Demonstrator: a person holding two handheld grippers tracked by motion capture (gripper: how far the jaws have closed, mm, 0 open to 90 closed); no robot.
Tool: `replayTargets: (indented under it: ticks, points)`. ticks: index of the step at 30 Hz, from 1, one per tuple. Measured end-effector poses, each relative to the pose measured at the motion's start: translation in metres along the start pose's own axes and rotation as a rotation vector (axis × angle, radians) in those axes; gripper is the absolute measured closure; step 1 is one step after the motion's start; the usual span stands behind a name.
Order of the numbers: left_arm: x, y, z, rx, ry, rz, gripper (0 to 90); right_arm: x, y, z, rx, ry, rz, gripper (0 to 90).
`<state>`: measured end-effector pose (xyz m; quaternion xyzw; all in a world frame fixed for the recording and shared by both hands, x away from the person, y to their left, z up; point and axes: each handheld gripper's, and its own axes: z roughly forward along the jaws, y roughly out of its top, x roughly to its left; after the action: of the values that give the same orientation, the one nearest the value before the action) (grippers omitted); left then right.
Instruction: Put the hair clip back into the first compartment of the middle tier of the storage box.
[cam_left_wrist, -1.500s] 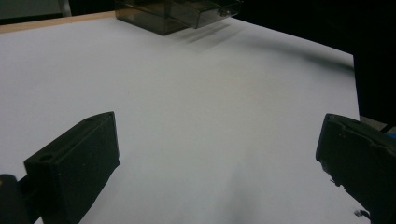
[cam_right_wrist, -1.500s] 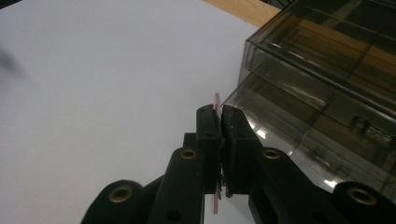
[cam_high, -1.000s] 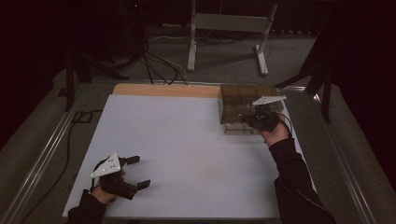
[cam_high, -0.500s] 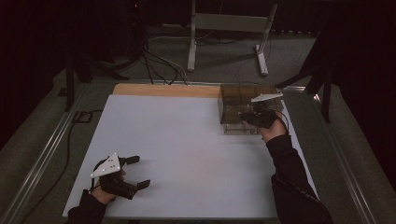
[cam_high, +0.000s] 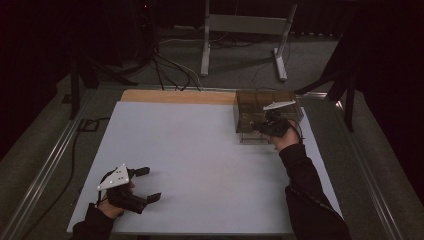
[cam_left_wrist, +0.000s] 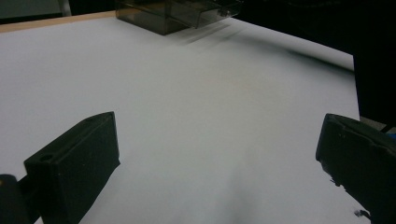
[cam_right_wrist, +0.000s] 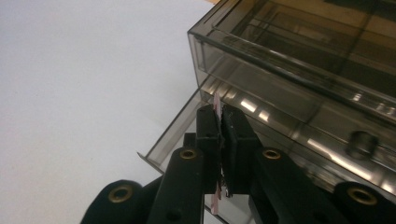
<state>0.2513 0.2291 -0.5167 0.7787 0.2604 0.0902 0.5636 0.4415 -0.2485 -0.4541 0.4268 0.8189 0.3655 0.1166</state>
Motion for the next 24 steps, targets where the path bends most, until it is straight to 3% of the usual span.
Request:
replayTargets:
  ticks: [9, 24]
  points:
    - [0.000, 0.000, 0.000, 0.000, 0.000, 0.001, 0.4, -0.001, 0.001, 0.015, 0.048, -0.002, -0.012, 85.6]
    - [0.000, 0.000, 0.000, -0.004, -0.001, 0.001, 0.4, -0.004, -0.002, 0.024, 0.095, -0.009, -0.002, 85.1]
